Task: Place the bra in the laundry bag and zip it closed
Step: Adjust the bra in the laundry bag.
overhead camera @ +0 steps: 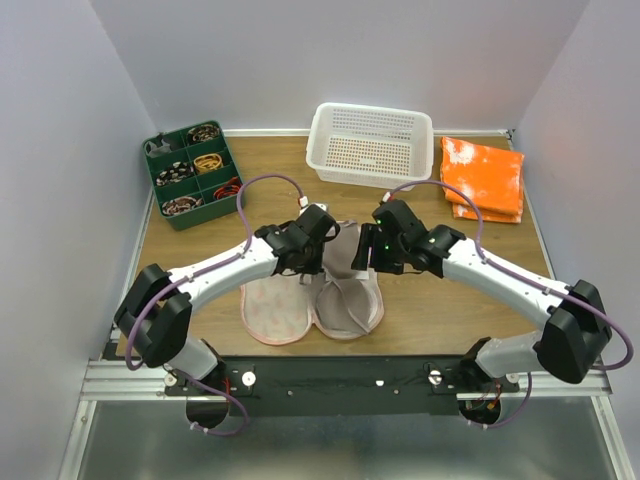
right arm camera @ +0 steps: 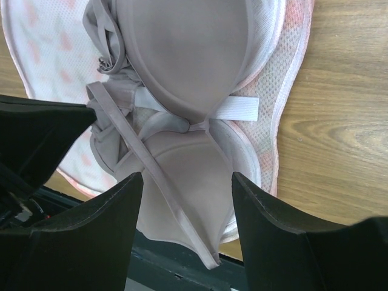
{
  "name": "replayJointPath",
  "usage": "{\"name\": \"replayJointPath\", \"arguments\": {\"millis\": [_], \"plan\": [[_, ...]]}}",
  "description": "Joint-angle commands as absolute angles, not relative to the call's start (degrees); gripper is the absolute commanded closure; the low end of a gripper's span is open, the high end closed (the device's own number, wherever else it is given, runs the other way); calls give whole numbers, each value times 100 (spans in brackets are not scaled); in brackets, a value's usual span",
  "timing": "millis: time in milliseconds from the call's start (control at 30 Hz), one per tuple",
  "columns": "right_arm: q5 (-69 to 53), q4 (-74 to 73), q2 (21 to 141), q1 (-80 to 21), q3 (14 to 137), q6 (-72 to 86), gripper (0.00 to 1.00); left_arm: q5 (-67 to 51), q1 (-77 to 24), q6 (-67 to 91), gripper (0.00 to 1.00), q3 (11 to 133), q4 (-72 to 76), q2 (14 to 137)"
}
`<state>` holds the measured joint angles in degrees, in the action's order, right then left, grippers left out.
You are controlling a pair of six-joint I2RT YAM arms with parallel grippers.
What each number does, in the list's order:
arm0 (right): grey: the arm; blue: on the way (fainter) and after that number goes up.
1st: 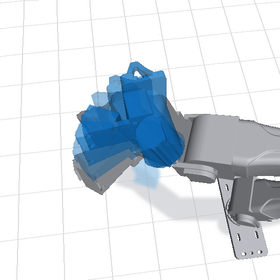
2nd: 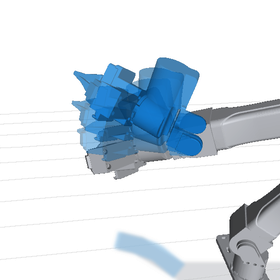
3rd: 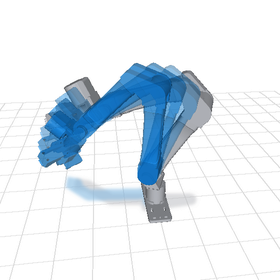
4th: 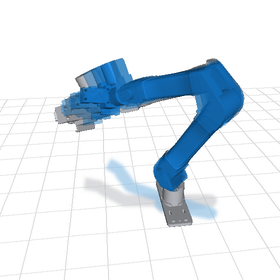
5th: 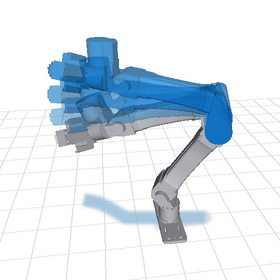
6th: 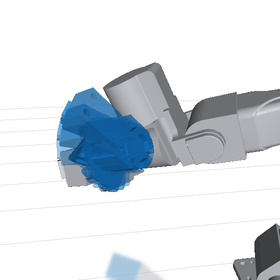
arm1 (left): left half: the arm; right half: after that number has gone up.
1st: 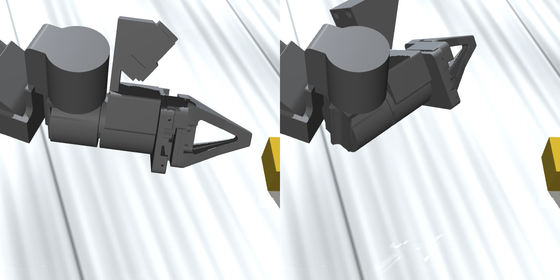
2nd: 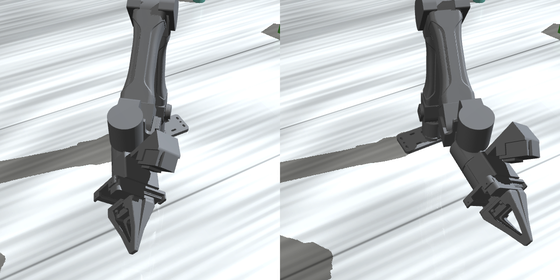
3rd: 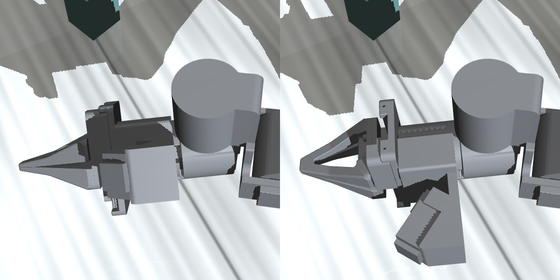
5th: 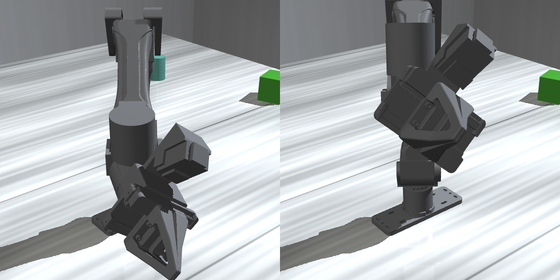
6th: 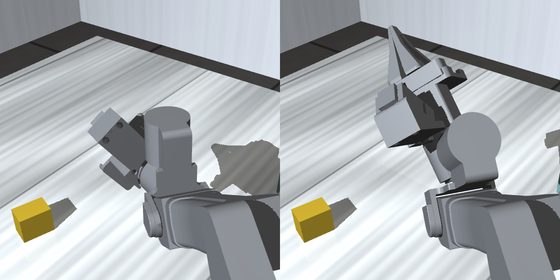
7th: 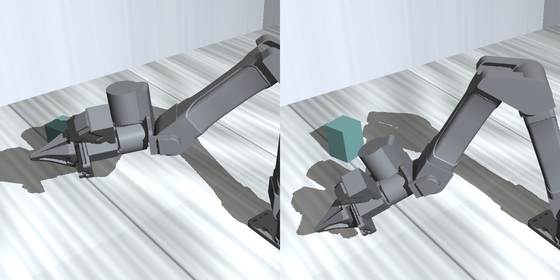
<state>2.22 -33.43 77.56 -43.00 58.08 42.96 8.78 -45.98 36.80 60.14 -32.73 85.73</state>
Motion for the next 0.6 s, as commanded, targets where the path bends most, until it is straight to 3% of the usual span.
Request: {"name": "replayJointPath", "arguments": {"millis": [0,133,233,267,367,567], "plan": [[35,-3182,7927,-4272,5652,4201,32,1098,-4562,3594,100,6275,-3331,8727],[61,-3120,7945,-4280,5634,4219,32,1098,-4527,3480,100,6275,-3418,8894],[376,-3085,7972,-4280,5625,4280,32,1090,-4518,3507,89,6171,-3489,9018],[482,-3015,7998,-4280,5625,4280,32,1090,-4518,3516,71,6109,-3446,8983],[782,-3084,8277,-4123,5756,4228,32,1239,-4509,3533,34,5951,-3428,8746],[177,-2420,8569,-3464,5950,3859,32,1520,-4491,3454,10,6020,-3419,8043]]}}
